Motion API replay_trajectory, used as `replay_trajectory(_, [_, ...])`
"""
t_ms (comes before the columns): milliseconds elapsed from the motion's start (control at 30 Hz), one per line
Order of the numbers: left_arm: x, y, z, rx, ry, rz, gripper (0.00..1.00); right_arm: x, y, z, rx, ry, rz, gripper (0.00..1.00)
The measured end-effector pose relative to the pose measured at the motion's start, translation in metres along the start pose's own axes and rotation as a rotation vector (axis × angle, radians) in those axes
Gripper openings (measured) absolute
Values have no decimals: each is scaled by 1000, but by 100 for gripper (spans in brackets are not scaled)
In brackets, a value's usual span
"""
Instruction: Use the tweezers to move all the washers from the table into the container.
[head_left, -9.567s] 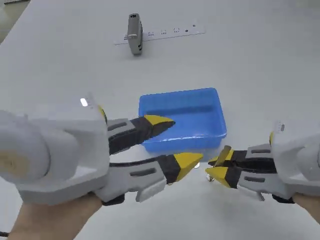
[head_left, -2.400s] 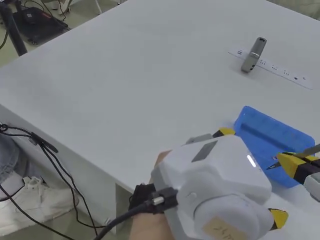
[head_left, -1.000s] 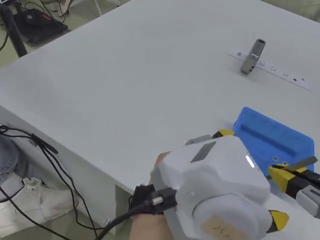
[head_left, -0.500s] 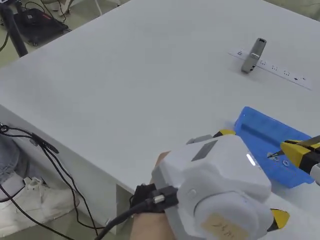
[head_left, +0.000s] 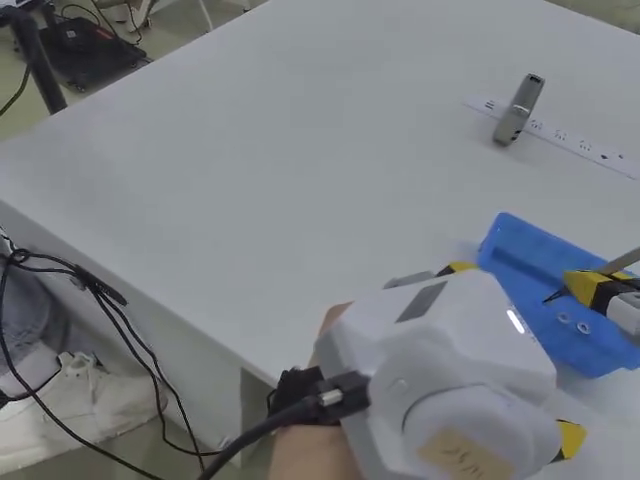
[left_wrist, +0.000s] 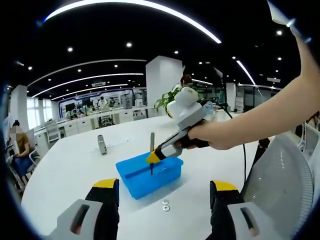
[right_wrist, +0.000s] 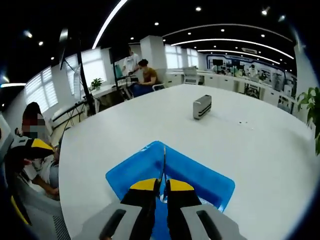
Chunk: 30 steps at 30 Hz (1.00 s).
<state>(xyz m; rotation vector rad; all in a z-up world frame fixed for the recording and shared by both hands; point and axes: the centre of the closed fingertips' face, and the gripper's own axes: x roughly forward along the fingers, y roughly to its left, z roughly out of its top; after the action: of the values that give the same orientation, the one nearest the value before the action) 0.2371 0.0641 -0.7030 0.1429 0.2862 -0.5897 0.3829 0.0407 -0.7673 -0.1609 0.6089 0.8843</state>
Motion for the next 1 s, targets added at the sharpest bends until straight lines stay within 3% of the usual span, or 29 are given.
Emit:
replay_trajectory(267, [0,0,0,3,1,-2,74,5,-2,-11,-11,30,-10,3])
replay_trajectory(633, [-1,1,-1,-6,3,5,74,2,-1,-9,-46,39,-19,4])
replay_trajectory(733, [-2,0,5,-23,-29,-6,74,-5,1,-8,-54,23,-10,4])
replay_trajectory(1000, [-1,0,2,-20,-15,-2,73,-35,17,14,-86,-67,19,4])
